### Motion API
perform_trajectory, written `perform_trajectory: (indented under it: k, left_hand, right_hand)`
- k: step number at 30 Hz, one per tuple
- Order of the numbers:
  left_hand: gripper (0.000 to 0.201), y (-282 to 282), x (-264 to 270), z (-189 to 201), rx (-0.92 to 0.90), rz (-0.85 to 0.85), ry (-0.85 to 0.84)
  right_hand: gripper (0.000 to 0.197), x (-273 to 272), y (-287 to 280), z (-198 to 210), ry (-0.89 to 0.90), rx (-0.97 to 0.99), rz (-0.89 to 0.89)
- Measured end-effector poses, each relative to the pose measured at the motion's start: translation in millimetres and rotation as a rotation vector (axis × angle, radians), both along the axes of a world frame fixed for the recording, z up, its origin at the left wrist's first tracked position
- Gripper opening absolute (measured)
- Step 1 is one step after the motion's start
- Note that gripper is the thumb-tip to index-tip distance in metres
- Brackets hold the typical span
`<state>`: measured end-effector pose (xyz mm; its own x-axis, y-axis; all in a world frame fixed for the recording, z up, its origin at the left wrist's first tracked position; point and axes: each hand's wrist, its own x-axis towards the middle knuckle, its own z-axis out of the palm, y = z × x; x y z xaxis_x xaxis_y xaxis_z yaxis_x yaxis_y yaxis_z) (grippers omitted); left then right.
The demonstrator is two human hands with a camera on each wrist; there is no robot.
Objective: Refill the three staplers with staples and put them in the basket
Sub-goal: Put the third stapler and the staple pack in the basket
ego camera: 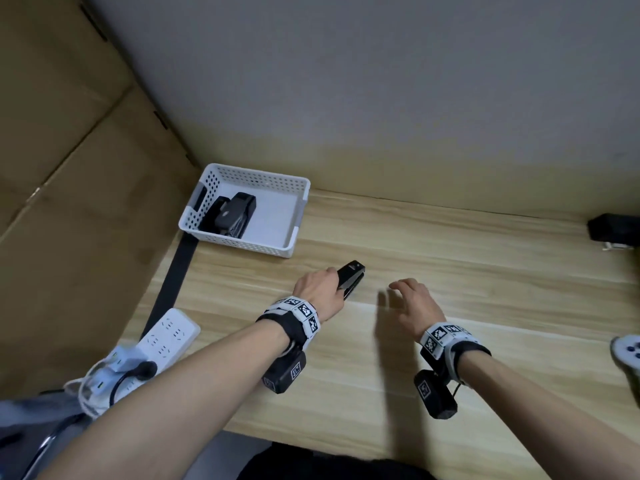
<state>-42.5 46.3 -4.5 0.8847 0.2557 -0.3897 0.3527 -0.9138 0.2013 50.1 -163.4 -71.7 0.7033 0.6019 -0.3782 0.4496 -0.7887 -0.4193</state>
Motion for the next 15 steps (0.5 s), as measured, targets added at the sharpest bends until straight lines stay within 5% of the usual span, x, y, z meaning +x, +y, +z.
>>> perform_trajectory:
  k: [8,15]
  left_hand:
    - [0.030,108,14,69,0.035,0.255,-0.163]
    - [0.025,193,30,60,0.040,0.340,-0.057]
  right_hand:
    - [0.043,6,81,19,0.031,0.029,0.121]
    - [0.036,-6,147,20,0.102,0.017,0.222]
